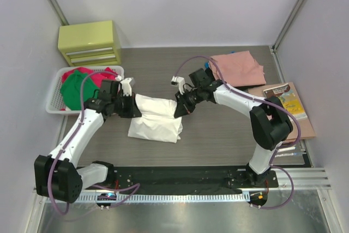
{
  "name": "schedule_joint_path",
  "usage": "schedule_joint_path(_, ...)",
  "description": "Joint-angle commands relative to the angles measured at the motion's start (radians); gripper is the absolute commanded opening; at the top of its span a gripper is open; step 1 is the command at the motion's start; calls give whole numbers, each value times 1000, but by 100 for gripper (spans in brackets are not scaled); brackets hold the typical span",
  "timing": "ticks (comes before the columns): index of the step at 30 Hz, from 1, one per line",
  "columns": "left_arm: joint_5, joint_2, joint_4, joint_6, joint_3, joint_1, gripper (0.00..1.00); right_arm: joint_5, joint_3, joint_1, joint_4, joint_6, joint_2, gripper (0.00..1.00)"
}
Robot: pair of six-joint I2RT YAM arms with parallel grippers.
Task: Fold and stack the t-shirts
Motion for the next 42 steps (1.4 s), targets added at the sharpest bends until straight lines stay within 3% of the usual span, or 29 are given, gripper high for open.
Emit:
schedule_joint_path(1, -86, 58, 24, 26, 49, 29, 0, 78, 9, -11, -61, -42, 23, 1)
schedule_joint_path(9, -52, 255, 40, 52, 109, 29, 0, 104, -10, -11, -32, -47, 66, 1)
schedule_joint_path(25, -73, 542, 195, 112, 247, 28, 0, 238, 157, -20, 22, -74, 248, 1)
schedule_joint_path(26, -69, 555, 197, 112, 259, 28, 10, 239, 160, -20, 22, -73, 248, 1)
schedule_joint_path(27, -75, 562, 197, 107, 264, 28, 34, 239, 160, -20, 24, -74, 247, 28)
schedule_joint_path(28, -76, 567, 206, 103, 262, 28, 52, 235, 145, -20, 42, -71, 229, 51)
schedule_joint_path(29, -87, 558, 217, 101, 246, 26, 67, 242, 127, -20, 62, -65, 216, 70)
schedule_joint_path(30, -99, 549, 232, 98, 232, 26, 73, 245, 107, -20, 79, -62, 198, 99)
schedule_joint_path(38, -92, 486, 261, 98, 186, 23, 84, 276, 45, -18, 117, -51, 129, 100)
schedule_joint_path(42, -73, 406, 225, 127, 207, 13, 85, 308, 61, -18, 88, -68, 5, 100)
